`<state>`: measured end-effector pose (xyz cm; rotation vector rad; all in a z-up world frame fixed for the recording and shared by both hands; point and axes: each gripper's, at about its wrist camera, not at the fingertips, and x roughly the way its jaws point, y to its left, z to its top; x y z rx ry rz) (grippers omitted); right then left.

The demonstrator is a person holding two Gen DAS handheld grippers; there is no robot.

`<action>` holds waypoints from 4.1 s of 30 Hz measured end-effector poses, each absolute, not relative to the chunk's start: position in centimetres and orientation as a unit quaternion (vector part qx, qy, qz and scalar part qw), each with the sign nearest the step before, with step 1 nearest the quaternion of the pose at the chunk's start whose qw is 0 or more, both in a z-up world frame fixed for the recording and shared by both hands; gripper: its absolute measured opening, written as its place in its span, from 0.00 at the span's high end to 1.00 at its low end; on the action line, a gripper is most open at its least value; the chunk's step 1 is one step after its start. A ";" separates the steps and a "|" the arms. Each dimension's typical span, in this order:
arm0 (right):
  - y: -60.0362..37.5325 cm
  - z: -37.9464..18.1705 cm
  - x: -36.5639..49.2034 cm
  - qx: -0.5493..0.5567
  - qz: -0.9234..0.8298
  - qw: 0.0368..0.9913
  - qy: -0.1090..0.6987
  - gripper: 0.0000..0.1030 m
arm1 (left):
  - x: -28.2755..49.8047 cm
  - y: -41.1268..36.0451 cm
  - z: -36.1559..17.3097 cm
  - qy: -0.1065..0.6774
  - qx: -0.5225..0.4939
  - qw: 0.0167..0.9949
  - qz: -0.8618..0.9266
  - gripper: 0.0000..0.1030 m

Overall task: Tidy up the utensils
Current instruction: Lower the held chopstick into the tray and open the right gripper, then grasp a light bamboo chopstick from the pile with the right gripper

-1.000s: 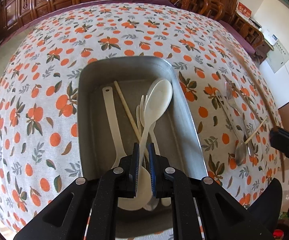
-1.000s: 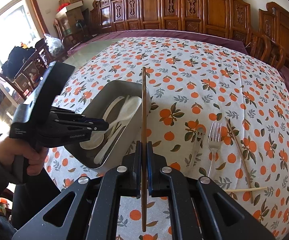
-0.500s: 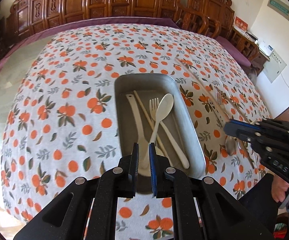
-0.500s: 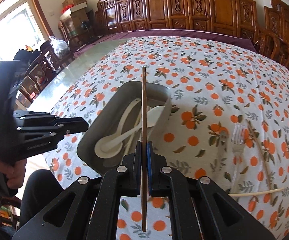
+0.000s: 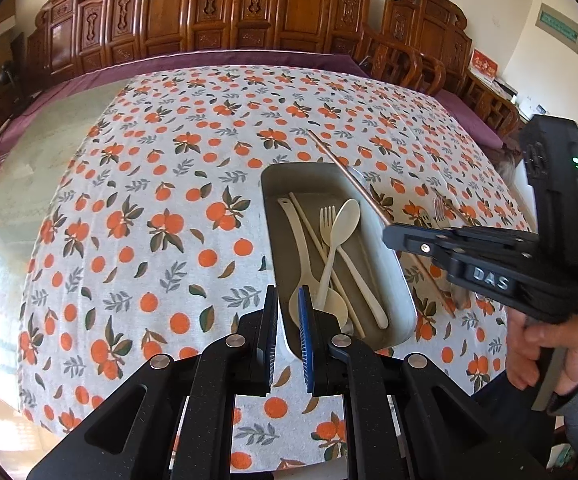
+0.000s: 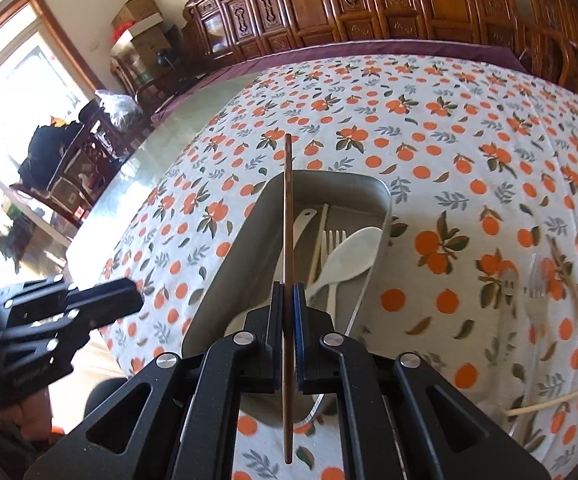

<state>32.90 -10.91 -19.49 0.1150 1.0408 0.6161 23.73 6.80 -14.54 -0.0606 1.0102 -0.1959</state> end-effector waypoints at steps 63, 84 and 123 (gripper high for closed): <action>-33.7 -23.2 26.4 0.042 0.109 0.872 0.476 0.74 | 23.8 -3.8 -15.1 0.475 0.005 0.868 -0.144 0.32; -32.5 -26.8 30.6 0.054 -0.005 0.863 0.503 0.69 | 22.8 -6.3 -15.7 0.478 0.017 0.862 -0.164 0.32; -33.6 -25.2 30.6 0.081 0.039 0.864 0.495 0.98 | 23.0 -10.9 -17.1 0.492 0.040 0.851 -0.178 0.32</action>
